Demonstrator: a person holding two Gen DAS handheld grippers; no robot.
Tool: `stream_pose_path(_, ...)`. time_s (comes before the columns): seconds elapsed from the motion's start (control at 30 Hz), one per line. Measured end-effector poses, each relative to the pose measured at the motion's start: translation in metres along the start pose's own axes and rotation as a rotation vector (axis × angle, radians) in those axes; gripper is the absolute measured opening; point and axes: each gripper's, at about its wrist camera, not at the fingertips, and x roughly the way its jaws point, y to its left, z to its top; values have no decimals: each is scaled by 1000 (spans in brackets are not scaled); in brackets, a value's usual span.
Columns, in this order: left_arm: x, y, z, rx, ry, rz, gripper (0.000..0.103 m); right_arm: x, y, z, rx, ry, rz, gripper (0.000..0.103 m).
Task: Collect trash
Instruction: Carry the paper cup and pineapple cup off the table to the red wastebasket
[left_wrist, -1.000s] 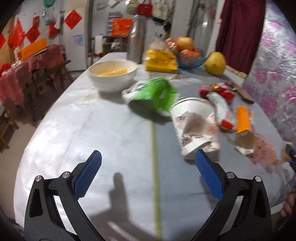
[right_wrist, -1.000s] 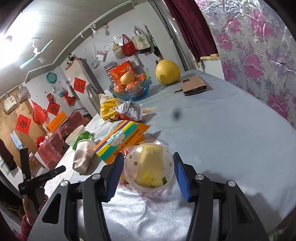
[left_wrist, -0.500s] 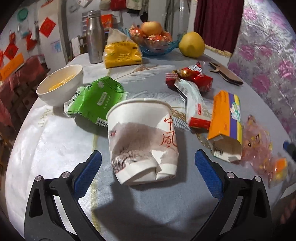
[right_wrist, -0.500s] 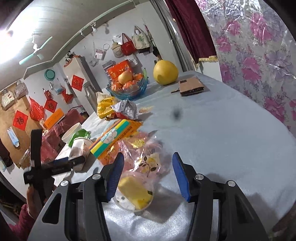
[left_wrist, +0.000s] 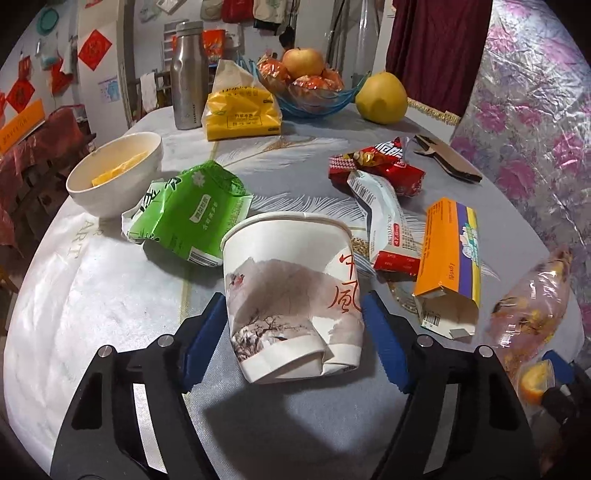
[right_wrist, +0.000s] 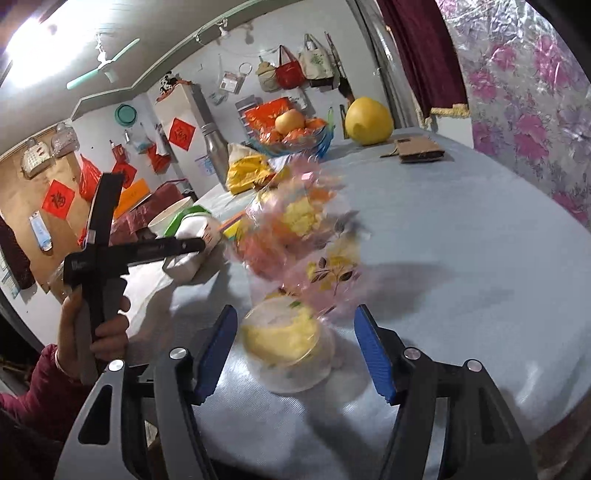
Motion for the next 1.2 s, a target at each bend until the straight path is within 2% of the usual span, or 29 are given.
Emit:
stream_pose_path(0.13,-4,0,-2,5,-15,-6,73,1,8,-6,-27,8,17,65)
stream_pose_path(0.27,-10,1,-5,4,-33,-12,73,6,17,-9,-78,15,-30,65)
stream_pose_path(0.33,-13,1,-7,5,-37,-15,73,8,19,-11,-95,12,-77,56)
stream_pose_path(0.4,-16,2,-11,7,-41,-18,73,3,20,-11,-107,-12,-84,56)
stream_pose_path(0.6,-25,5,-19,-3,-53,-38,73,-29,25,-1,-124,-123,-19,56)
stream_pose_path(0.7,-27,5,-25,-2,-53,-42,73,-39,19,3,-95,-150,31,56)
stream_pose_path(0.83,-24,2,-32,9,-46,-25,73,-50,9,10,-59,-188,37,56)
stream_pose_path(0.97,-24,-1,-32,11,-49,-9,73,-63,5,13,-60,-231,-37,56)
stream_pose_path(1.2,-29,-3,-37,14,-70,-20,70,-75,-4,13,-19,-238,-69,56)
